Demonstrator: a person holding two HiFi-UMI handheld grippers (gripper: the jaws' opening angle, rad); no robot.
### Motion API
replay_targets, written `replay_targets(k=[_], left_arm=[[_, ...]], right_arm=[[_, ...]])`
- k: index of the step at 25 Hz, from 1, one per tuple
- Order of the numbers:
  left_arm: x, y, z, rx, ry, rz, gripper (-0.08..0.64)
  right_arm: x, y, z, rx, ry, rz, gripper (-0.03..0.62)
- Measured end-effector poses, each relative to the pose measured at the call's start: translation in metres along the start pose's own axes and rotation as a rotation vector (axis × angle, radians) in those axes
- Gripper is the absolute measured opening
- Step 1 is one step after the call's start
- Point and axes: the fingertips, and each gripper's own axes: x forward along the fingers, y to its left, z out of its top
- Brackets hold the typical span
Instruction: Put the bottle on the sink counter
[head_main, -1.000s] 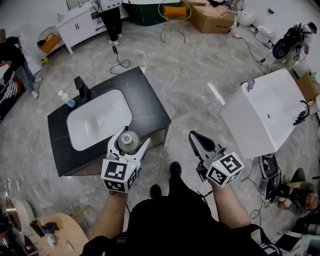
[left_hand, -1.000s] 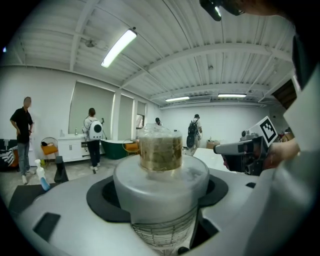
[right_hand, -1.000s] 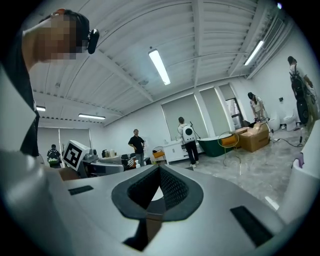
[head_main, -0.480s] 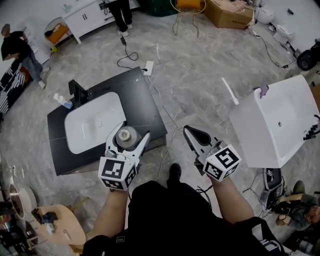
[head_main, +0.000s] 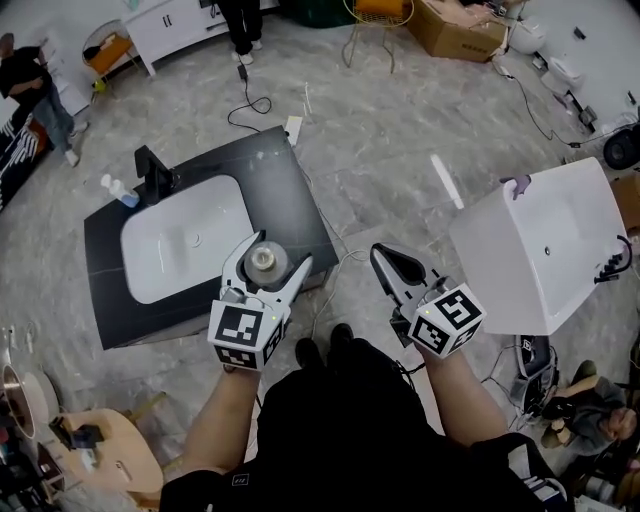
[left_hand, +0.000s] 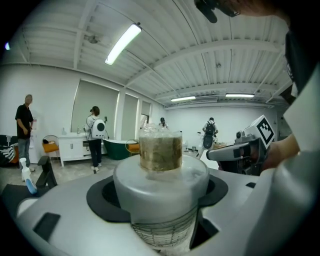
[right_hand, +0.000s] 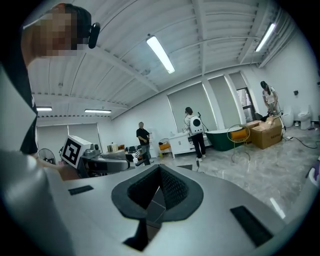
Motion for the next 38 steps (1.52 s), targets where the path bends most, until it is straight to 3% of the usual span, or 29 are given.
replay_targets(k=[9,28,38], left_arm=[[0.020,0.012,-0.029,-0.025,0.035,-0.045,0.348],[0.151,0.024,-0.130,-0.029,0.201,-0.092,0.348],[0.177,0.031,-0.162,-0.024,0.245,-0.109,0.348]], right_arm=[[0.018,-0.004,-0.020,0.030,0.051,-0.024,0.014],[0.083,-0.094,-0.067,0.046,0.165,0.031,0.014],[0.095,-0.100,-0.077,0.054,0.179,0.032,0.014]])
